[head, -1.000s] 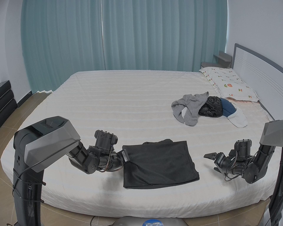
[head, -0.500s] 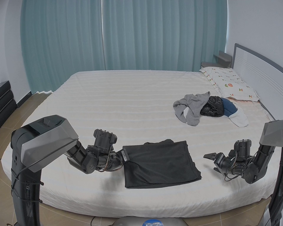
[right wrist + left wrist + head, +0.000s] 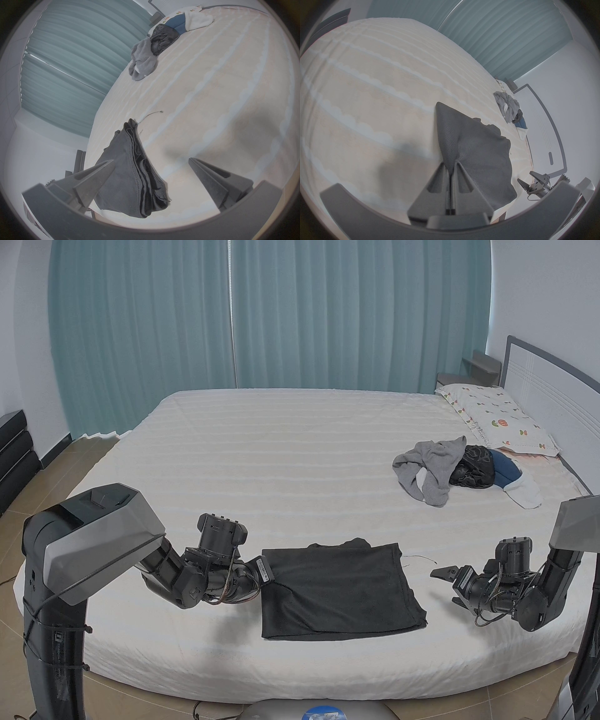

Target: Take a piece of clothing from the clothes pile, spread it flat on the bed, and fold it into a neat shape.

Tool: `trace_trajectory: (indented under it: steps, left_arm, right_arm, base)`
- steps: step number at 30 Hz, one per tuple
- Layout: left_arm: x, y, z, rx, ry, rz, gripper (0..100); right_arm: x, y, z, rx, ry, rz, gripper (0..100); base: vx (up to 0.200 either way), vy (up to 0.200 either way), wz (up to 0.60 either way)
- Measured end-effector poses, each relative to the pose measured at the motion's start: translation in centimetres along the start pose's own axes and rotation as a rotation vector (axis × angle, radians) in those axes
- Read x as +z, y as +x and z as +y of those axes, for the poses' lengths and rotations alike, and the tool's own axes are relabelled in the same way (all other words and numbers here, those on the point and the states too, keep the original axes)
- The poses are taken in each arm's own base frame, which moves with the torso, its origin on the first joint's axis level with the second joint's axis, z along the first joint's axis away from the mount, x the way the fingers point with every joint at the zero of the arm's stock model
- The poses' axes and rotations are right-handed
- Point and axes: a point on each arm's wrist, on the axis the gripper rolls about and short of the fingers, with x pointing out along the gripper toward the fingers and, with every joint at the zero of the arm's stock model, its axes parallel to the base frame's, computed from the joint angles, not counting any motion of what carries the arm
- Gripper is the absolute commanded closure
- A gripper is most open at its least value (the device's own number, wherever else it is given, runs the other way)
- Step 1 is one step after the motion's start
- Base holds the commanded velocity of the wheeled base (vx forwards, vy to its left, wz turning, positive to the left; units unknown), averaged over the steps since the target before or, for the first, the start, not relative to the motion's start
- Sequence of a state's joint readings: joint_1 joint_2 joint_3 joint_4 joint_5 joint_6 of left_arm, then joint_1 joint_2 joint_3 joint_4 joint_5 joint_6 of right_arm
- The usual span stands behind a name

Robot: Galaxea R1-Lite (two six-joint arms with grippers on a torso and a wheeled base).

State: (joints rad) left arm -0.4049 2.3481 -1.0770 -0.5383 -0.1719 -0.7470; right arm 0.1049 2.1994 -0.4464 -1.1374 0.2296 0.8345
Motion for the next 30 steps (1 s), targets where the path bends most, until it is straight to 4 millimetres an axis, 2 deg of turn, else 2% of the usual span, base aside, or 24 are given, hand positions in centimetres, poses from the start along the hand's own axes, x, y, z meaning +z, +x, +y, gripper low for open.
trace_trajectory:
  steps: [21, 30]
  left_arm:
    - [0.18, -0.08, 0.43, 0.02, -0.01, 0.01, 100]
    - [-0.02, -0.05, 0.33, 0.019, -0.008, 0.015, 100]
  right_arm:
    - [0.0, -0.03, 0.0, -0.001, 0.0, -0.001, 0]
    - [-0.02, -0.03, 0.02, 0.0, -0.001, 0.0, 0]
  base:
    - [0.0, 0.2, 0.0]
    - [0.0, 0.0, 0.0]
